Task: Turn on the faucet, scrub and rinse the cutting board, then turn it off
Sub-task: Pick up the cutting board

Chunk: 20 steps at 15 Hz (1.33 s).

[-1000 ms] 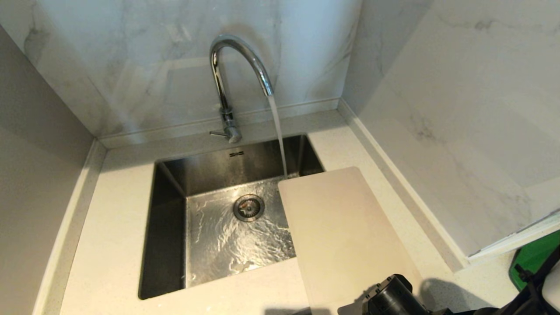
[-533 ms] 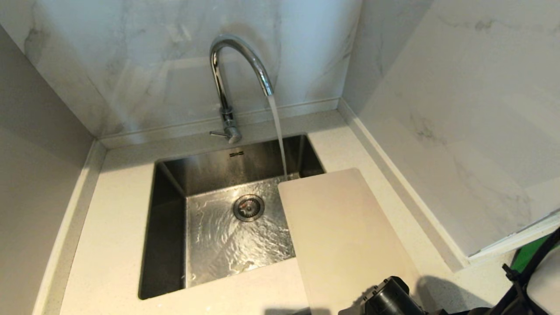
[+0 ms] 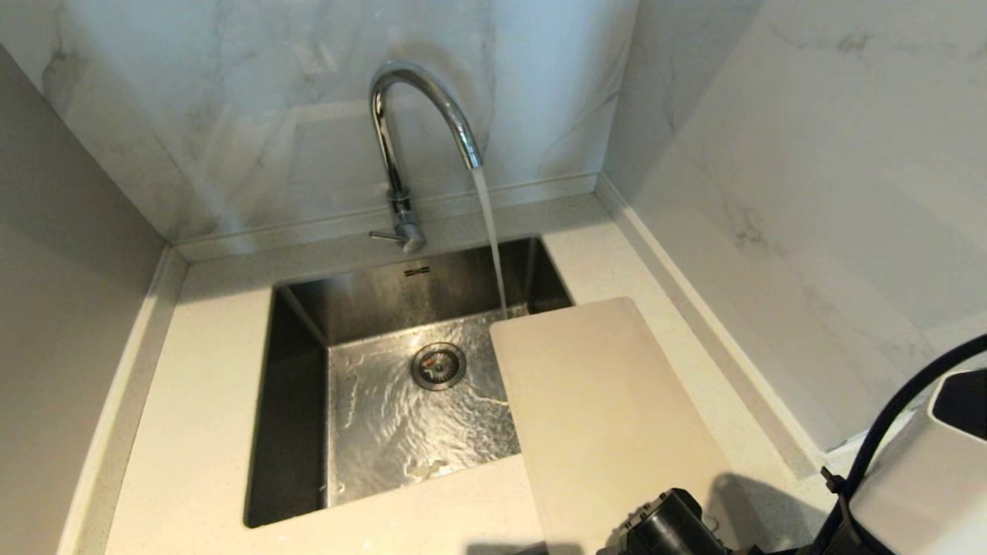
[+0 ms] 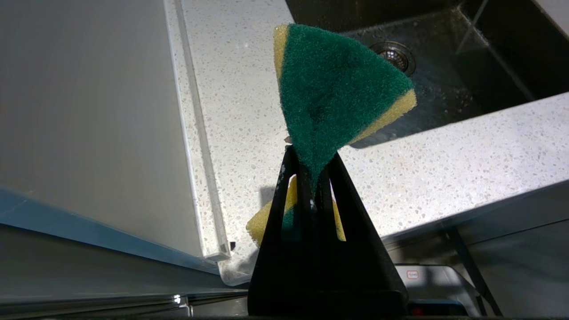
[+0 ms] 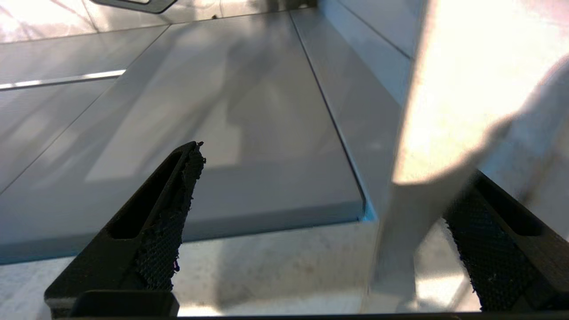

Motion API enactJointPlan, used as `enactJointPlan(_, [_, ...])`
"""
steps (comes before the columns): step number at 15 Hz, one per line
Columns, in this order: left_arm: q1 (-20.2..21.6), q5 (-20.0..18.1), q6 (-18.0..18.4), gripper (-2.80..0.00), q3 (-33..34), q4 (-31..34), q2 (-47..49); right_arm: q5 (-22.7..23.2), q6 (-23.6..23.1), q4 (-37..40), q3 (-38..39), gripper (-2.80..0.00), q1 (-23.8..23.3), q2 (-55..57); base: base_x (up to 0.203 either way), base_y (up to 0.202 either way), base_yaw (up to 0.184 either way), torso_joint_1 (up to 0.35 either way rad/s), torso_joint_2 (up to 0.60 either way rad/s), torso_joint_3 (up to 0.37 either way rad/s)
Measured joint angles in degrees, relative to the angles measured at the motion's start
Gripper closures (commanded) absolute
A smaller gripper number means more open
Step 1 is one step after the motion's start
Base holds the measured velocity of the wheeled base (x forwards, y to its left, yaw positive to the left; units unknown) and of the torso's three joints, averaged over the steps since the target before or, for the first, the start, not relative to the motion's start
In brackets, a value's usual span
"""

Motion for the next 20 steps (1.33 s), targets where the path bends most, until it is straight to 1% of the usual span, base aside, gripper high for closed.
enactJointPlan(4, [0.00, 0.00, 0.00, 0.00, -0.01, 0.00, 0.00, -0.06, 0.04, -0.21, -0.03, -2.80, 0.00, 2.19, 0.000, 0.000, 0.000, 0.000, 0.00, 0.000])
enactJointPlan(10, [0.00, 0.04, -0.01, 0.00, -0.01, 0.00, 0.00, -2.28, -0.07, -0.92, -0.31, -2.80, 0.00, 4.51, 0.000, 0.000, 0.000, 0.000, 0.00, 0.000])
enactJointPlan(14, [0.00, 0.02, 0.00, 0.00, -0.01, 0.00, 0.00, -2.49, -0.08, -5.83, -0.01, -2.80, 0.00, 7.41, 0.000, 0.000, 0.000, 0.000, 0.00, 0.000])
enactJointPlan(18, [0.00, 0.03, 0.03, 0.00, -0.01, 0.00, 0.00, -2.62, -0.09, -9.38, 0.67, -2.80, 0.02, 10.28, 0.000, 0.000, 0.000, 0.000, 0.00, 0.000])
enactJointPlan(20, [0.00, 0.04, 0.00, 0.00, -0.01, 0.00, 0.00, -2.67, -0.02, -9.83, 0.80, -2.80, 0.00, 10.93, 0.000, 0.000, 0.000, 0.000, 0.00, 0.000])
